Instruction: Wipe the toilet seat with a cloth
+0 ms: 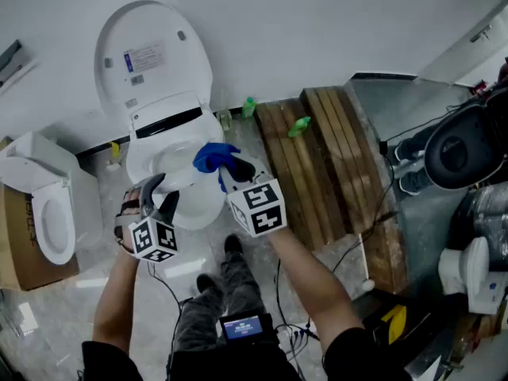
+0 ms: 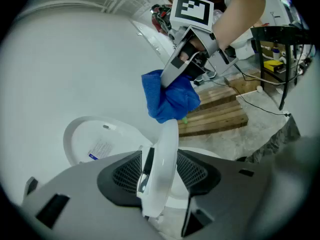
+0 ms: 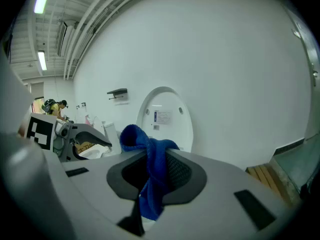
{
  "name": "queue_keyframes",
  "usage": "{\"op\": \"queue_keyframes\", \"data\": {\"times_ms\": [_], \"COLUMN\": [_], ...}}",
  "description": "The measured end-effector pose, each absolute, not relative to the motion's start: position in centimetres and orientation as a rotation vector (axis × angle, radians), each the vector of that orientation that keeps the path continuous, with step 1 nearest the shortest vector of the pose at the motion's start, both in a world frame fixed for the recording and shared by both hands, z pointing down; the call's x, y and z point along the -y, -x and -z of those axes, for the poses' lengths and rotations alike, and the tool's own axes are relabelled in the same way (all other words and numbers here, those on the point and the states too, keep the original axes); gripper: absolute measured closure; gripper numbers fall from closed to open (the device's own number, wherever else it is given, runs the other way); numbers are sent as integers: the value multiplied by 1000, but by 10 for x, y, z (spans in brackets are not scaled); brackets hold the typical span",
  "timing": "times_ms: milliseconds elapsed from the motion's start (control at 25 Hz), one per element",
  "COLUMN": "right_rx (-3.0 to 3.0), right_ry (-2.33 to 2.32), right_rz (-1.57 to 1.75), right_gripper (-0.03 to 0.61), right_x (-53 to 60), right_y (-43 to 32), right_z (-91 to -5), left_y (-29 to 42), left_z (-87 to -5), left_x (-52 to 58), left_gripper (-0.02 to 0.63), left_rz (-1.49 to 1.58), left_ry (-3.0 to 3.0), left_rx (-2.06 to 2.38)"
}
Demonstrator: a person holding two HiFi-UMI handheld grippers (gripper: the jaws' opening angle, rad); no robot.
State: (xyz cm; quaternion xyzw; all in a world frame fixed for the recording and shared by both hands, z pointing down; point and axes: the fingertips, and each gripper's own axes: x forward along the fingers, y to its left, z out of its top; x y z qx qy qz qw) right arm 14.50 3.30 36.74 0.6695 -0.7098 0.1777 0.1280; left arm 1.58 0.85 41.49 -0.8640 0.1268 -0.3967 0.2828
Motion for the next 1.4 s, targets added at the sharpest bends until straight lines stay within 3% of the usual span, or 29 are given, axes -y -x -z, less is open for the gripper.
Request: {"op": "queue_keyframes", "data": {"times_ms": [440,840,1400], "right_rx": [2217,2341,2332], "right_ry": [-1928,-1835,-1826], "right_rz": [-436,-382,-417], "right_gripper": [517,517,517], "right_x": [66,128,217], "right_y": [-172,-189,-172], "right_z": [-266,-216,-220], "left_y": [-44,-64,-93], "left_z": [-327,-288,-263], "left_x": [92,176,294], "left_gripper": [486,495,500], "left_rz": [1050,1145,1170], "left_ry": [2271,2295,2339], "left_rx": [-506,-691,-729]}}
